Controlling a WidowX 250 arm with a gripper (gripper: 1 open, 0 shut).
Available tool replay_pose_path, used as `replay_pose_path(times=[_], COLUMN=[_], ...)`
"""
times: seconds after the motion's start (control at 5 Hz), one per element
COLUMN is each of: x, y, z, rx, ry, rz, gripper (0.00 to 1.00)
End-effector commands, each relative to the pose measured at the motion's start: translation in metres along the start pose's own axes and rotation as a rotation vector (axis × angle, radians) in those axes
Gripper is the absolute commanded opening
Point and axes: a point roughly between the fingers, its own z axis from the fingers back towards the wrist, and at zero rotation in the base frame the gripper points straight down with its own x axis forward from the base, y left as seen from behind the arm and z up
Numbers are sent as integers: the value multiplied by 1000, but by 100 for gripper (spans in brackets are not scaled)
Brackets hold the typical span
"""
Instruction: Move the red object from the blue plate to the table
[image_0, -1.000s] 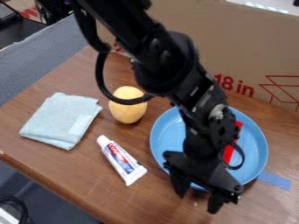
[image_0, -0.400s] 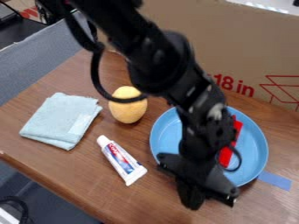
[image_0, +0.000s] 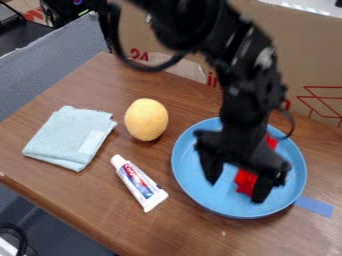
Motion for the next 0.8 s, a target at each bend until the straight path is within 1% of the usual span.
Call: replay_pose_path(times=[0.0, 0.2, 0.4, 0.6], x=[32, 47, 31, 26], y=[0, 9, 19, 9], z=[46, 43, 42, 22], rx=[-49, -55, -32, -9], ry=[-66, -84, -54, -50], rz=[33, 39, 49, 61], gripper=[100, 100, 100, 100])
